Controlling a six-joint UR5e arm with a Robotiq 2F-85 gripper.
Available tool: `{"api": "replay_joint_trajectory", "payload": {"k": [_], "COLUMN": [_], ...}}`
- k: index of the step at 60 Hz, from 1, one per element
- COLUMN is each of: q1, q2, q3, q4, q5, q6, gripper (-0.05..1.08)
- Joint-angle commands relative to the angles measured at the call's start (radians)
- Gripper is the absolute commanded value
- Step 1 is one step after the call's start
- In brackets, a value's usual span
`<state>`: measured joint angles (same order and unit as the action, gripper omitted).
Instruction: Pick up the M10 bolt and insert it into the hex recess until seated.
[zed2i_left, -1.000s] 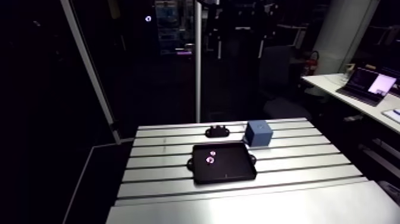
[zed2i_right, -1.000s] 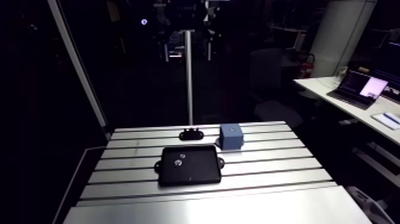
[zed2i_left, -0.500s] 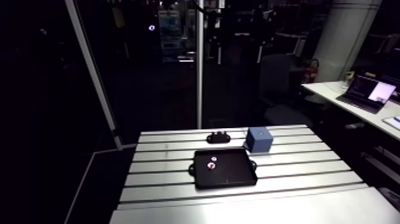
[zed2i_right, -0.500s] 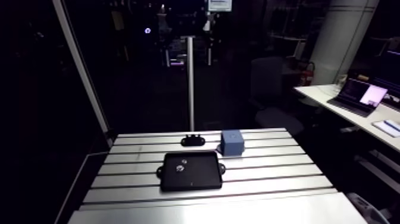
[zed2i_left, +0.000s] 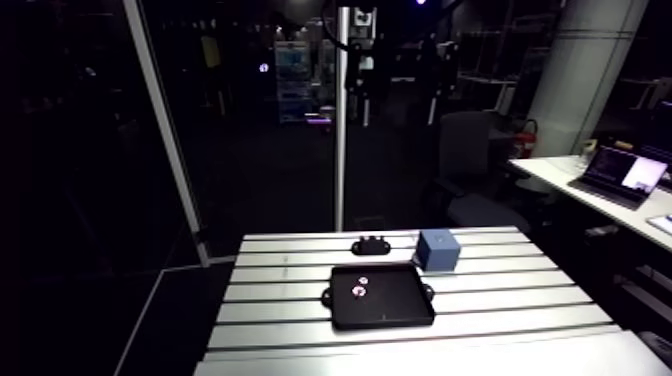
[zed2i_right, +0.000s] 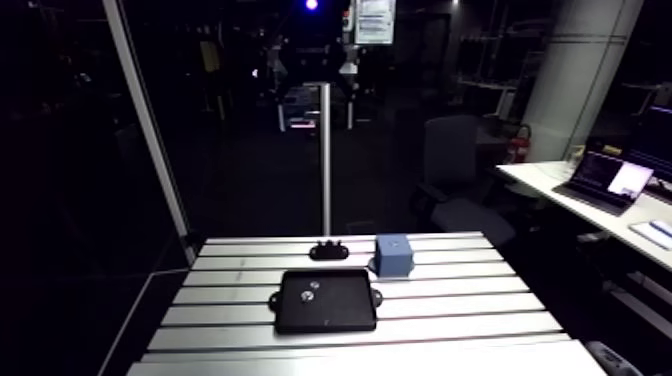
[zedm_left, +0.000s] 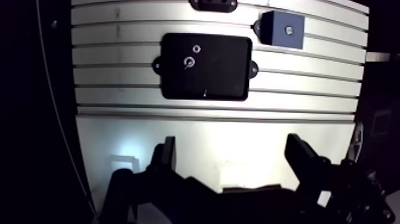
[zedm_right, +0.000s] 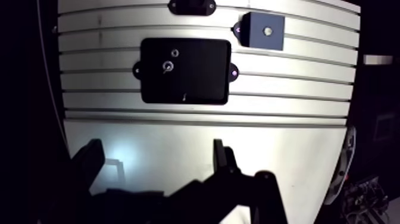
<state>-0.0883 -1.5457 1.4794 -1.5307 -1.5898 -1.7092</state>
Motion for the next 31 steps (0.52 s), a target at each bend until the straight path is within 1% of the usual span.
{"api": "replay_joint_trajectory", "payload": {"k": [1,31], "q1": [0.001,0.007], "q2": [-0.004,0.006], "q3": [0.02,0.019], "q4": [0.001,0.001], "q5": [0.0,0.003], "q6": [0.0,0.0], "gripper": [0.01,0.01]}}
